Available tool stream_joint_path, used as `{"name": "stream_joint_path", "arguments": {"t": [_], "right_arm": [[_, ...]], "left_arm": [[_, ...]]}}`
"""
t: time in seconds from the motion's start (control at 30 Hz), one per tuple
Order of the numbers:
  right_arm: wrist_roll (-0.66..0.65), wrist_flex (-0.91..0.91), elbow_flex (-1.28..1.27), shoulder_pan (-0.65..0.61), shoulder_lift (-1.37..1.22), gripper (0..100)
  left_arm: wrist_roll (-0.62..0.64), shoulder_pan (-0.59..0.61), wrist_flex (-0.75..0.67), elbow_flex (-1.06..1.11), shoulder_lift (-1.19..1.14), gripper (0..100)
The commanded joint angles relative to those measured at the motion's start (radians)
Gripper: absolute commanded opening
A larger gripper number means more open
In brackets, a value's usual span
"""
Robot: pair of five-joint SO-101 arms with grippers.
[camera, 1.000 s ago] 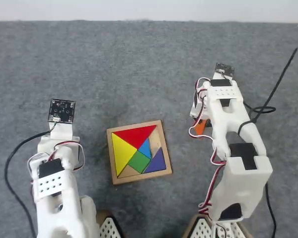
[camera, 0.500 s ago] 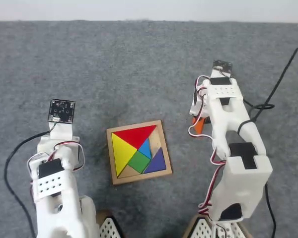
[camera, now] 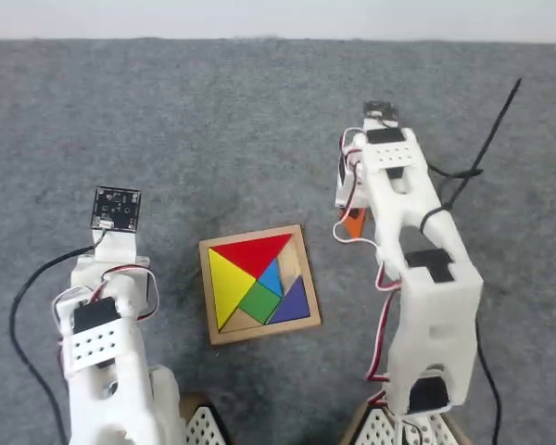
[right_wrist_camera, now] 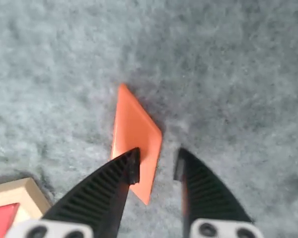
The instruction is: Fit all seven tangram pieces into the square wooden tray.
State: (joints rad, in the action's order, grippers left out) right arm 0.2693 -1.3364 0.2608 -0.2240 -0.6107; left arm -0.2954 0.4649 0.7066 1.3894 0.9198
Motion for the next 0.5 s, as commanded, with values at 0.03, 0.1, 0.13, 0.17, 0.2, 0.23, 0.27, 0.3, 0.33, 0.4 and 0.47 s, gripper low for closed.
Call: {"name": "stream_joint_path", "arguments": {"t": [0.03, 0.1, 0.13, 0.17, 0.2, 0.23, 0.27, 0.3, 0.33, 0.4, 0.47], "right_arm": [[-0.014, -0.108, 0.218, -0.053, -0.108, 13.6], [-0.015, -0.148, 0.298, -0.074, -0.163, 12.1], [-0.026, -0.171, 0.342, -0.084, -0.189, 11.9], [-0.044, -0.194, 0.387, -0.088, -0.214, 12.1], [-0.058, -0.219, 0.433, -0.094, -0.237, 12.1], [-0.068, -0.245, 0.479, -0.099, -0.260, 12.1], [-0.072, -0.271, 0.522, -0.101, -0.283, 12.1], [-0.075, -0.295, 0.563, -0.104, -0.306, 12.1], [-0.077, -0.320, 0.605, -0.108, -0.331, 12.1], [-0.078, -0.364, 0.683, -0.116, -0.380, 12.1], [-0.109, -0.400, 0.756, -0.127, -0.430, 11.6]], "left_arm": [[-0.012, 0.008, -0.021, -0.008, 0.021, 1], [-0.012, 0.008, -0.021, -0.008, 0.021, 1], [-0.012, 0.008, -0.021, -0.008, 0.021, 1], [-0.014, 0.008, -0.021, -0.008, 0.021, 1], [-0.014, 0.008, -0.021, -0.008, 0.021, 1], [-0.021, 0.008, -0.021, -0.008, 0.021, 1], [-0.034, 0.008, -0.021, -0.008, 0.021, 1], [-0.040, 0.006, -0.021, -0.008, 0.021, 1], [-0.041, 0.006, -0.021, -0.008, 0.021, 1], [-0.043, 0.006, -0.021, -0.008, 0.021, 1], [-0.043, 0.006, -0.021, -0.008, 0.021, 1]]}}
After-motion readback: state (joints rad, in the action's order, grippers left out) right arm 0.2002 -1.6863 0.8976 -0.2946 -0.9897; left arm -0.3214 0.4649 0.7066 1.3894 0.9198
